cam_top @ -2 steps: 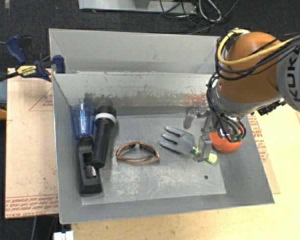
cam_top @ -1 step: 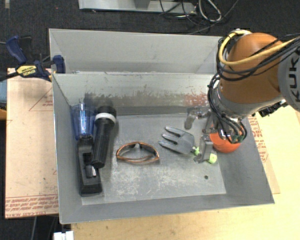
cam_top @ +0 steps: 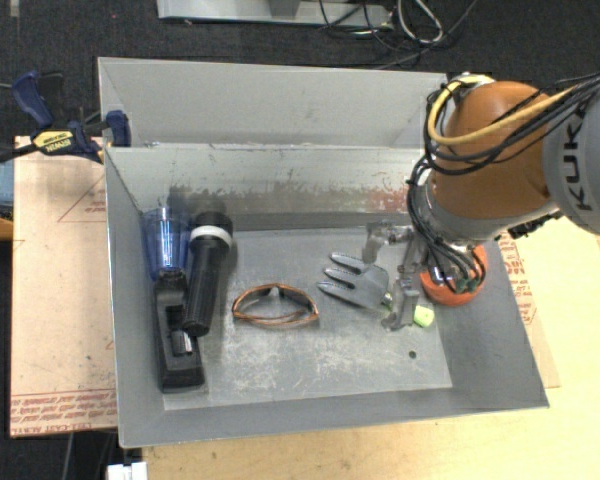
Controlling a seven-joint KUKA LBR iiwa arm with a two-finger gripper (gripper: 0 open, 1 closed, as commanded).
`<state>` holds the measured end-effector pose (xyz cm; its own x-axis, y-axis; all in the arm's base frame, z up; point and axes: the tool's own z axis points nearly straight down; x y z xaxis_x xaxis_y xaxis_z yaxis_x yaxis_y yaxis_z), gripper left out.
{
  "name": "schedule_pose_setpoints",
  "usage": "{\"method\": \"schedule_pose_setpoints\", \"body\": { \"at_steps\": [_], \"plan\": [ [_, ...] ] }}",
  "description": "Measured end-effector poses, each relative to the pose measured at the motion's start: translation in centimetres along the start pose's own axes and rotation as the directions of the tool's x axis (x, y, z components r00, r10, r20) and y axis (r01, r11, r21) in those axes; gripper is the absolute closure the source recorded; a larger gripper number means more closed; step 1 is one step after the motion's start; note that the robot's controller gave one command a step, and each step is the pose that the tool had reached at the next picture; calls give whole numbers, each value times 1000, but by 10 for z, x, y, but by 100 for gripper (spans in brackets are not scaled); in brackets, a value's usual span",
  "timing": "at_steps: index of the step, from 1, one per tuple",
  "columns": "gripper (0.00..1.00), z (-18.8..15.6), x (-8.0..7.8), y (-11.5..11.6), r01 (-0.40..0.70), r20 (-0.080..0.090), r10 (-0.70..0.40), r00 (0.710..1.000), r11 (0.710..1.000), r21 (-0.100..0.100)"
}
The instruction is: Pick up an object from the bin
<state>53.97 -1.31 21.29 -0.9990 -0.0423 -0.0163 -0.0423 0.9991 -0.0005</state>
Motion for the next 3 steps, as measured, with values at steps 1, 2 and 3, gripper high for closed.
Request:
{"method": "schedule_pose_setpoints", "body": {
  "at_steps": [1,2,3],
  "plan": [
    [0,-21,2,8,79,-5,-79,997,997,-2],
    [0,58,-4,5,120,-3,-120,993,993,-2],
    [0,84,-3,4,161,-12,-161,987,987,-5]
  ]
}}
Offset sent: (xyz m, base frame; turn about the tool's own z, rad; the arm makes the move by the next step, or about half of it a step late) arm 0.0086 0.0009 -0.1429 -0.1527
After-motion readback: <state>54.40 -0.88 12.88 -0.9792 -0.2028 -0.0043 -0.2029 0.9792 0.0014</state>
